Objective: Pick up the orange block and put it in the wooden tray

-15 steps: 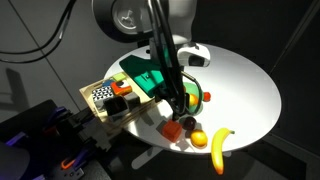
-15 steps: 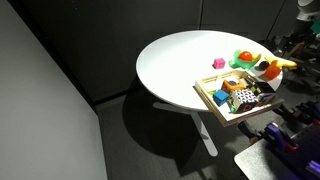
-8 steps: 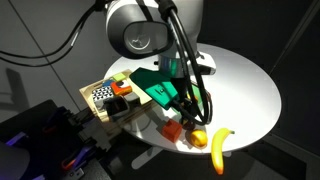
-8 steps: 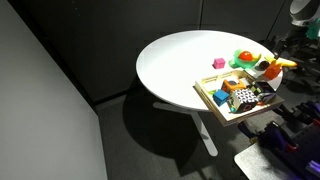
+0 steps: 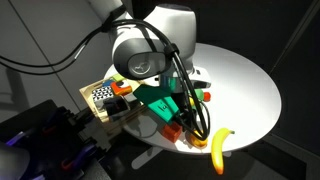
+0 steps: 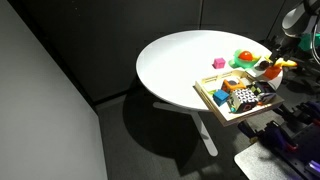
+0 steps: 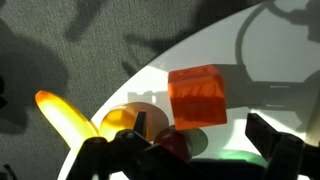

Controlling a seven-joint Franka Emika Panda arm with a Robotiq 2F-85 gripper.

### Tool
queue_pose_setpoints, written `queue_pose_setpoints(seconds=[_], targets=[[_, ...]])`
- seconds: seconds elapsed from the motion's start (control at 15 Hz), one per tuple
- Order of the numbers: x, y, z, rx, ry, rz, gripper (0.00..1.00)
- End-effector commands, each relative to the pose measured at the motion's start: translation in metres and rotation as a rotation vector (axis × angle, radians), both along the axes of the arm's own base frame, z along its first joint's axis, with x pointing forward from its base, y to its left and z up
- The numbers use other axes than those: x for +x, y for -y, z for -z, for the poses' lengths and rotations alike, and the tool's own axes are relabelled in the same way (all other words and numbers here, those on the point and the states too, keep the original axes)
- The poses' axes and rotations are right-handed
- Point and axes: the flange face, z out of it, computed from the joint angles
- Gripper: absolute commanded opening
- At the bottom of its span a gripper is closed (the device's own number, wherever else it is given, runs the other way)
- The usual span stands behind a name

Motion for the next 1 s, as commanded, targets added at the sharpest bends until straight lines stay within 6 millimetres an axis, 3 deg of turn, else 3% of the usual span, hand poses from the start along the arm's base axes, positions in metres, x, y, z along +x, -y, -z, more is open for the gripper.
queue_pose_setpoints(seconds=[0.0, 0.53, 0.6, 0.67, 0.93], targets=[[0.003, 0.005, 0.012, 0.010, 0.007, -0.033, 1.00], [0.000, 0.004, 0.036, 0.025, -0.019, -0.050, 1.00], [0.000, 0.004, 0.038, 0.022, -0.023, -0.052, 0.75], [0.001, 0.003, 0.040, 0.019, -0.026, -0.054, 0.74], [-0.002, -0.005, 0.038, -0.006, -0.027, -0.077, 0.42]])
